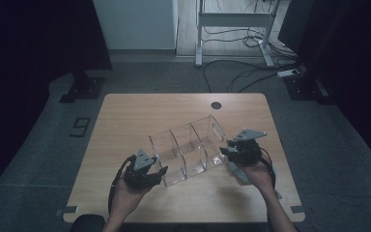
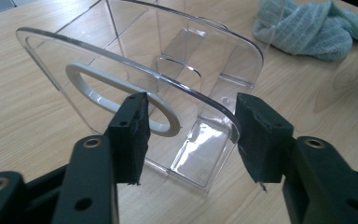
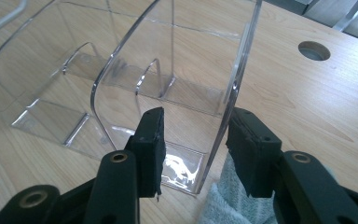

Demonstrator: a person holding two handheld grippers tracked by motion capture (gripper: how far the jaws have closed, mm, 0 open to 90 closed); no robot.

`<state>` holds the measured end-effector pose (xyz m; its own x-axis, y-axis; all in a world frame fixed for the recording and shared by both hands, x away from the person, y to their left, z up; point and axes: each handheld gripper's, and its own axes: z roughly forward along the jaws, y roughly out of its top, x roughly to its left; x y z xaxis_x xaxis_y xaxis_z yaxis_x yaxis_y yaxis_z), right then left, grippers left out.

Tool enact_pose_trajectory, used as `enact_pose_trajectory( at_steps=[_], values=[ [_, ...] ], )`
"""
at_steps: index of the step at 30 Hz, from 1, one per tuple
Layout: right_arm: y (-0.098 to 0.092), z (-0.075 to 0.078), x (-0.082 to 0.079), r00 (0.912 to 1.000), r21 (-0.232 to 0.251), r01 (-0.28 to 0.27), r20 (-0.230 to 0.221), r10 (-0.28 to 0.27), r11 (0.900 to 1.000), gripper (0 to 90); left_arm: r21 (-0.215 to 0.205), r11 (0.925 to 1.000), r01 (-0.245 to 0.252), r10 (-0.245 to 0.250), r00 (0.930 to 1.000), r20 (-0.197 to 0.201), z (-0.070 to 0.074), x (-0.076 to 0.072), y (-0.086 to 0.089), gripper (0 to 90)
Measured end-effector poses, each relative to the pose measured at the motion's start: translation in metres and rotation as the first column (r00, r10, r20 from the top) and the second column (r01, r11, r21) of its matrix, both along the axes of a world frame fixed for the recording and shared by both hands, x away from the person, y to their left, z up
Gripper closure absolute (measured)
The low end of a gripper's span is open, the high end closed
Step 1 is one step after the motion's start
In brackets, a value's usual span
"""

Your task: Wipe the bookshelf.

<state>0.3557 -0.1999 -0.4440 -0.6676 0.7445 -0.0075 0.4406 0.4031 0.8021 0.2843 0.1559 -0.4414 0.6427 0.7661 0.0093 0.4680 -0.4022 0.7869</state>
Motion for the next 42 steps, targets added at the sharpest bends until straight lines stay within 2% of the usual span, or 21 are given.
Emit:
enact_pose_trajectory(
  at_steps=[5,9,12,20,25,37,42],
  values=[
    [-0.001,0.001,-0.002,0.9999,0.008,-0.011,-0.009,0.011,1.0,62.6,0.004,0.9997,-0.023,0.023,0.9997,0.003,-0.002,0.008,0.006,57.9],
    [-0.002,0.001,-0.004,0.9996,0.008,-0.023,-0.013,0.023,1.0,67.2,0.008,0.9996,-0.026,0.027,0.9995,-0.015,-0.005,0.017,0.012,62.5],
    [-0.002,0.001,-0.005,0.9995,0.006,-0.028,-0.01,0.028,1.0,69.1,-0.005,0.9997,-0.023,0.023,0.9993,-0.029,-0.008,0.023,0.016,64.7],
    [0.0,0.002,-0.007,0.999,-0.006,-0.044,-0.006,0.044,0.999,72.7,-0.004,0.9998,-0.021,0.021,0.9988,-0.044,-0.004,0.041,0.021,66.7],
    [0.001,0.001,-0.007,0.9994,-0.012,-0.035,0.007,0.035,0.999,75.2,-0.022,0.9996,-0.016,0.015,0.9988,-0.047,-0.005,0.052,0.025,67.6],
    [0.005,-0.002,0.002,0.9994,-0.02,-0.006,0.035,0.007,1.0,74.9,0.003,0.9991,-0.042,0.042,0.9989,-0.021,-0.004,0.076,0.021,67.2],
    [0.007,-0.003,0.007,0.9991,-0.018,0.01,0.041,-0.009,1.0,75.0,-0.005,0.9985,-0.055,0.055,0.9983,-0.016,-0.005,0.085,0.02,68.0]
  ],
)
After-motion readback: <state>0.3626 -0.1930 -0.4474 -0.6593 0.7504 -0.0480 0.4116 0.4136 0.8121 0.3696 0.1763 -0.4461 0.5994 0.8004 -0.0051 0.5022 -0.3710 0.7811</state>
